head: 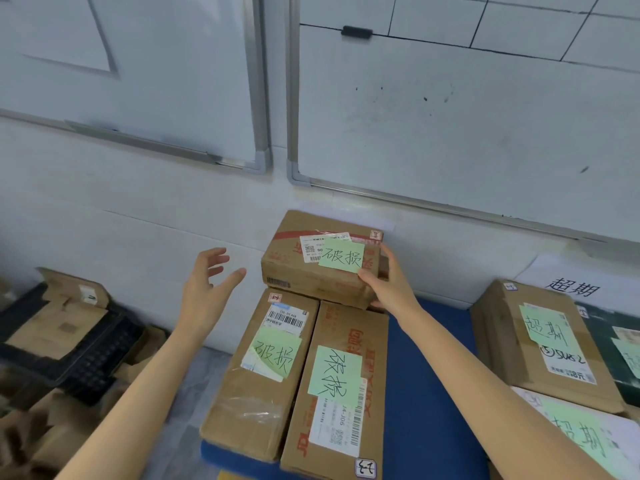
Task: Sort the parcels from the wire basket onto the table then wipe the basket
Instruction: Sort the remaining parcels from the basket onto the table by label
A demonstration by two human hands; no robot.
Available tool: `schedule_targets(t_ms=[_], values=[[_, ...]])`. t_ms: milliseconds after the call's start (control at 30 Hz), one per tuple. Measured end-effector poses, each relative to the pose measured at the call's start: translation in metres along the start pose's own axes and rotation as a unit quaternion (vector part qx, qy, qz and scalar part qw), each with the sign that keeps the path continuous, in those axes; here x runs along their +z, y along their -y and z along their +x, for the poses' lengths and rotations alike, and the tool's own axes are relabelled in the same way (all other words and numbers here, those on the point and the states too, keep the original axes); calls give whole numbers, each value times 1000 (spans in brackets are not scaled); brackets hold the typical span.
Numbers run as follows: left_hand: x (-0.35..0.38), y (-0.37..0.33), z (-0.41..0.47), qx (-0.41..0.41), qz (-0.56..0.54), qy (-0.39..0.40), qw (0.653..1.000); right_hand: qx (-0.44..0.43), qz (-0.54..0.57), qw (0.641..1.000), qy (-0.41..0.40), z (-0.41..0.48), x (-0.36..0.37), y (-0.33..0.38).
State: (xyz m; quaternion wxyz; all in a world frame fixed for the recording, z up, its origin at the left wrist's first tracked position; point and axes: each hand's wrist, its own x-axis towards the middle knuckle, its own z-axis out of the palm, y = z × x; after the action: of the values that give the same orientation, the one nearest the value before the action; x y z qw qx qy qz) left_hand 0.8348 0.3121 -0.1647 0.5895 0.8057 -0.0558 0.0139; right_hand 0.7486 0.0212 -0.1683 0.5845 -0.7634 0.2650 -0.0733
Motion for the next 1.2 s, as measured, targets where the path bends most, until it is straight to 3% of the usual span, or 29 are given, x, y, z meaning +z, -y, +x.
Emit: schedule_targets(t_ms=[267,500,633,867,1000,1200], values=[[-13,7,1,14,19,-2,1000,-34,-52,998,12,8,21,8],[-21,14,4,77,144,9,987,-51,-91,994,11,9,23,11],[-23,9,3,129,253,16,959,-85,-167,982,10,7,15,15],[-11,-12,4,203,400,39,893,-134,-377,916,-29,-11,-20,23],[11,-33,1,248,420,57,871,-147,-487,859,-48,-29,-52,24],[64,-77,-18,299,430,88,848,-127,-563,813,-81,-66,-123,21]])
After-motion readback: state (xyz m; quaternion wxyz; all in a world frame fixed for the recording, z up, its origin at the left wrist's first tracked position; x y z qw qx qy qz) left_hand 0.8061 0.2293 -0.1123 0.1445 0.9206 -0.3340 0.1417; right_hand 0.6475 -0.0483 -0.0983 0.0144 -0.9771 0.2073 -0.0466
